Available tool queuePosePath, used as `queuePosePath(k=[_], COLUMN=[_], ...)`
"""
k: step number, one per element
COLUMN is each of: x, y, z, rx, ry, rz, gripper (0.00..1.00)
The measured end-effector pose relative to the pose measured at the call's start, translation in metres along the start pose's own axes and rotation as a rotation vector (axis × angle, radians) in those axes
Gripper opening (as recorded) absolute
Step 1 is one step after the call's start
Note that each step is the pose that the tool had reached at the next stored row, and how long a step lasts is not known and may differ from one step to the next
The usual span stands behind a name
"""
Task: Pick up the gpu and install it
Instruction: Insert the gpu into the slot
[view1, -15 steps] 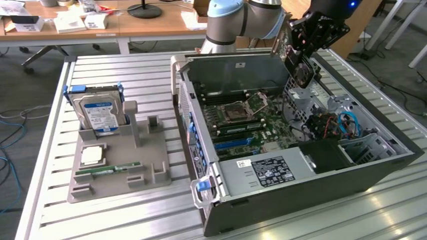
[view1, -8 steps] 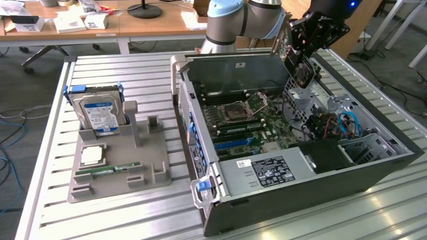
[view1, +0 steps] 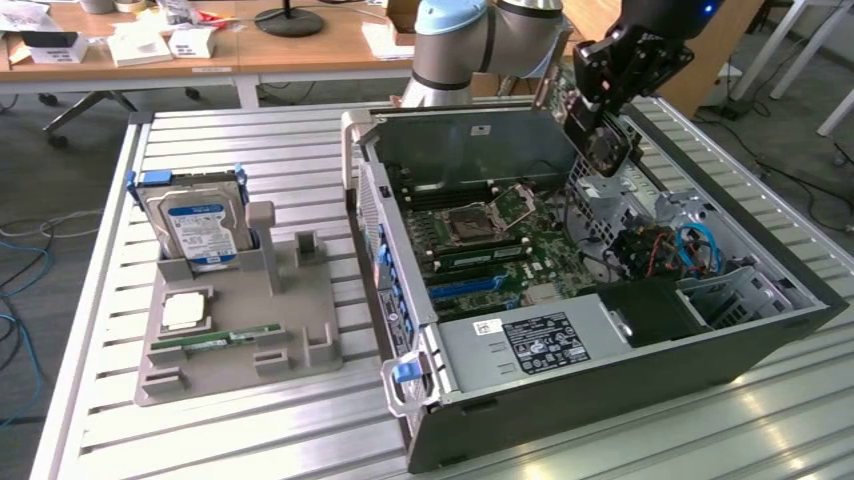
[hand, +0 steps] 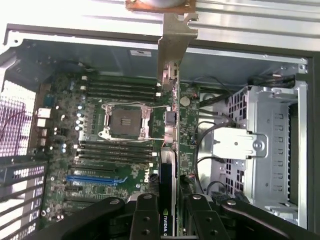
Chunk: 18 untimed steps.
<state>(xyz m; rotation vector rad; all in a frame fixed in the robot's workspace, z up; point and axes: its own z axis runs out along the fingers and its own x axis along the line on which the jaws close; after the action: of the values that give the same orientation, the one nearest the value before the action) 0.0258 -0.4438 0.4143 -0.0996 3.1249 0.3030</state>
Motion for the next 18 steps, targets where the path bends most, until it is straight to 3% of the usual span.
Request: queuePosePath(k=[18], x=[0.0002], y=[-0.0003], z=[0.0016], rx=[0.0001], ry=[0.063], rz=[-0.322], gripper=[0.26])
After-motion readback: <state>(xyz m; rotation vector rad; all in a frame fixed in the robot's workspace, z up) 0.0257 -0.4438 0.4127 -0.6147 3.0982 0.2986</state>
